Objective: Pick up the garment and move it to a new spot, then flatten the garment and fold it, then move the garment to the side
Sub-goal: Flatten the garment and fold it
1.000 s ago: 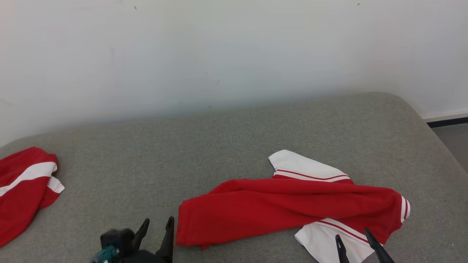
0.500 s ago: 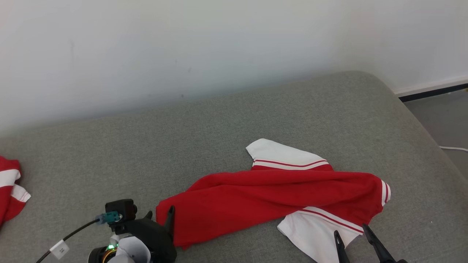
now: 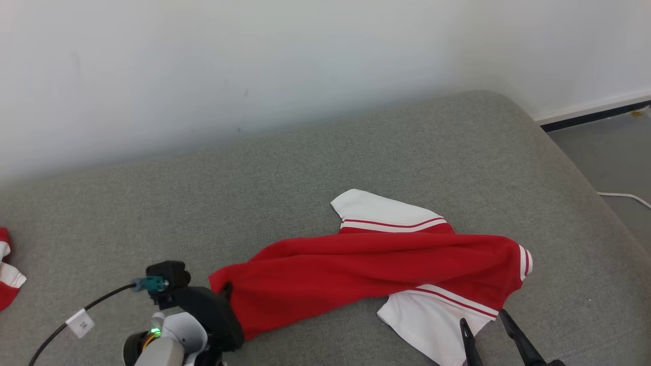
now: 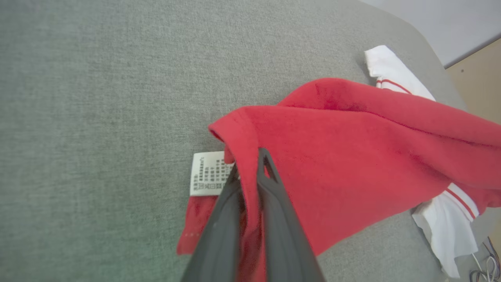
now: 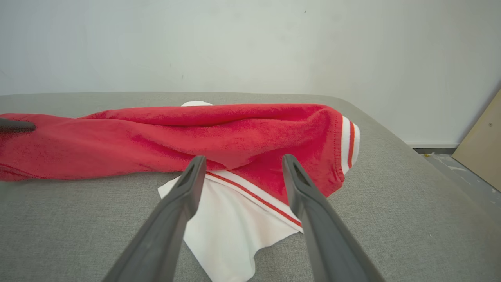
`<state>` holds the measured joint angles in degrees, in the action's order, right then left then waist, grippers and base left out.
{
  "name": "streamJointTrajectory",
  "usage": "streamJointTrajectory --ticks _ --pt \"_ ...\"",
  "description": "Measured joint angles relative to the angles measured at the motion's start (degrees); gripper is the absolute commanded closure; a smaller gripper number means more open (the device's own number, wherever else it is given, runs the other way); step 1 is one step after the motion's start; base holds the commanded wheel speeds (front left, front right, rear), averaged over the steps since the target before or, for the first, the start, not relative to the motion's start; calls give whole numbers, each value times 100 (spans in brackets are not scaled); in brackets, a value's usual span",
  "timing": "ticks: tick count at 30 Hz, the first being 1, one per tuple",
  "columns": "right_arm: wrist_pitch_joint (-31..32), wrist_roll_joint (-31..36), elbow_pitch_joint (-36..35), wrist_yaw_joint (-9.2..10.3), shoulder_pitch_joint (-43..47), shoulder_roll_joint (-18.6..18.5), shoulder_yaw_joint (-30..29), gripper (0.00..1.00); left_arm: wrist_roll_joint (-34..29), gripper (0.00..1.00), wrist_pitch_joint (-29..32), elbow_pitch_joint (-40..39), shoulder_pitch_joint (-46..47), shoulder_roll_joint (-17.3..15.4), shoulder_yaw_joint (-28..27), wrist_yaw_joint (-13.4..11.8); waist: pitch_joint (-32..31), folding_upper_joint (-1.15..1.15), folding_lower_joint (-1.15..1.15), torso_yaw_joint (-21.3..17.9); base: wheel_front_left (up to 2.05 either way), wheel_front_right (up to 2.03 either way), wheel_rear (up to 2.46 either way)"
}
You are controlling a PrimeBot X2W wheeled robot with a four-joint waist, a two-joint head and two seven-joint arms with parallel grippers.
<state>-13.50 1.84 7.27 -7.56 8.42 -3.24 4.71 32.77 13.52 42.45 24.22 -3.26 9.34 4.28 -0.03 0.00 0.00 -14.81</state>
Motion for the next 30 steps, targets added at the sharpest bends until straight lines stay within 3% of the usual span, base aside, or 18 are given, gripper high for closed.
streamJointTrajectory --ticks 8,23,24,25,30 --pt "-18 -24 31 0 -25 9 15 0 -104 100 -724 -26 92 -215 -254 -417 83 0 0 0 0 0 0" --pt "-22 -33 89 0 -31 22 64 0 156 100 -821 208 -43 -479 -531 -478 93 0 0 353 0 0 0" --pt "-22 -33 94 0 -31 22 67 0 158 53 -825 197 -46 -461 -510 -476 87 0 0 380 0 0 0" --pt "-22 -33 99 0 -31 22 76 0 158 0 -850 183 -48 -449 -498 -475 80 0 0 403 0 0 0" --pt "-22 -37 111 0 -31 24 86 0 144 0 -1073 112 -107 -463 -489 -469 35 0 0 459 0 0 0"
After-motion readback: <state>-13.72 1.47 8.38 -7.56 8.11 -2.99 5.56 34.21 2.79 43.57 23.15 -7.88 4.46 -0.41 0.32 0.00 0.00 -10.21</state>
